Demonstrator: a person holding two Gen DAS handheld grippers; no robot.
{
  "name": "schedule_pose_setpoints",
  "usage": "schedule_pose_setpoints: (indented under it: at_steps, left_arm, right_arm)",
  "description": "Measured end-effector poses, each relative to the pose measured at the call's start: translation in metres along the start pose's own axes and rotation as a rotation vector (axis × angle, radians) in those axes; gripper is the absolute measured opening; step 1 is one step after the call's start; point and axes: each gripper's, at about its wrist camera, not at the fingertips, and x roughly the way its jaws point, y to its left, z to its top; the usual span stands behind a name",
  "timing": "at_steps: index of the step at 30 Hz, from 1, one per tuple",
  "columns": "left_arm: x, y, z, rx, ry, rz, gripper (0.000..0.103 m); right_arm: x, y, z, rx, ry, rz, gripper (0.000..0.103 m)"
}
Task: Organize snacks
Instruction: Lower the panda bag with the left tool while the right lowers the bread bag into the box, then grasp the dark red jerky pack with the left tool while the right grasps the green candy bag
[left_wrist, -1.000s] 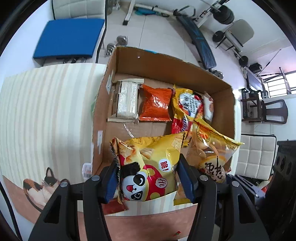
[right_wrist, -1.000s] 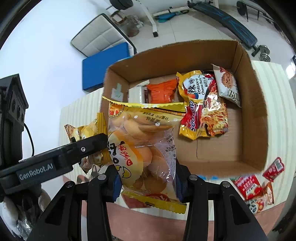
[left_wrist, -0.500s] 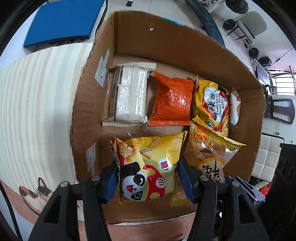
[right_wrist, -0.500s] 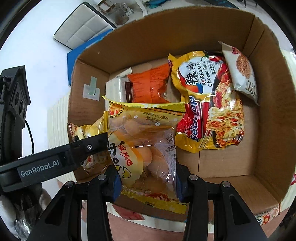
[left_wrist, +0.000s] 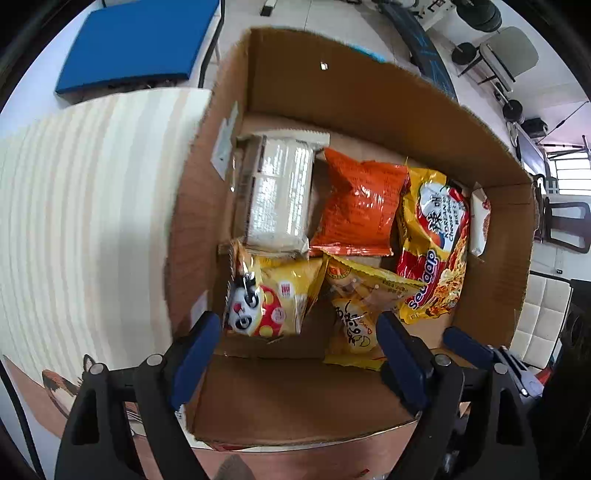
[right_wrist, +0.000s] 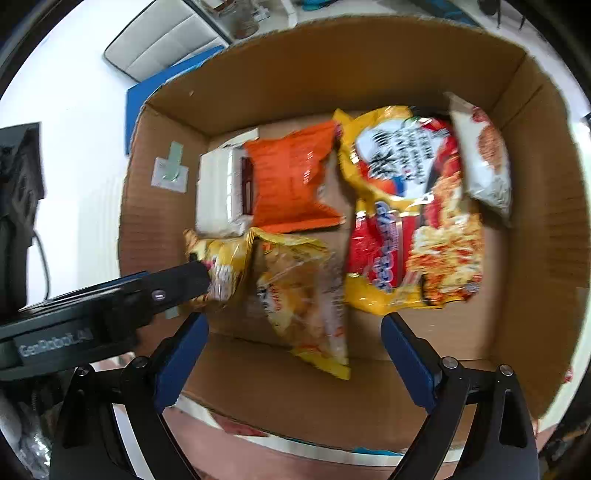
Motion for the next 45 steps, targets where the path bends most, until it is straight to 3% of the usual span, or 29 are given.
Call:
schedule_pose_setpoints:
  at_steps: [6, 11, 16, 22, 28, 33, 40, 45]
  left_arm:
    - [-0.026, -0.009, -0.010, 0.048, -0.089, 0.011, 0.087]
    - [-0.060, -0.028, -0.032, 0.134, -0.272, 0.062, 0.087]
    - [-0.090, -0.031, -0.070, 0.183, -0.408, 0.087, 0.087]
    - [-0.082, -0.012, -0.141, 0.239, -0.443, 0.182, 0.087]
    - [-0.015, 0.016, -0.198, 0.334, -0.275, 0.307, 0.087]
    - [0.055, 0.027, -0.230, 0.493, -0.094, 0.398, 0.087]
    - [0.120, 0.018, -0.232, 0.669, 0.039, 0.469, 0.087]
    - [0.147, 0.007, -0.234, 0.771, 0.117, 0.460, 0.087]
  right_arm:
    - [-0.027, 0.006, -0.011, -0.027, -0.115, -0.064, 0.099]
    - [-0.051, 0.005, -0.030, -0.063, -0.201, -0.059, 0.100]
    - [-0.072, 0.005, -0.065, -0.069, -0.217, 0.011, 0.100]
    - [-0.070, -0.018, -0.123, -0.049, -0.146, 0.019, 0.100]
    - [-0.026, -0.046, -0.181, 0.001, -0.038, 0.055, 0.100]
    - [0.011, -0.059, -0.201, 0.028, 0.040, 0.047, 0.100]
    - [0.038, -0.057, -0.207, 0.007, 0.066, -0.004, 0.100]
    - [0.041, -0.053, -0.206, 0.009, 0.053, -0.006, 0.100]
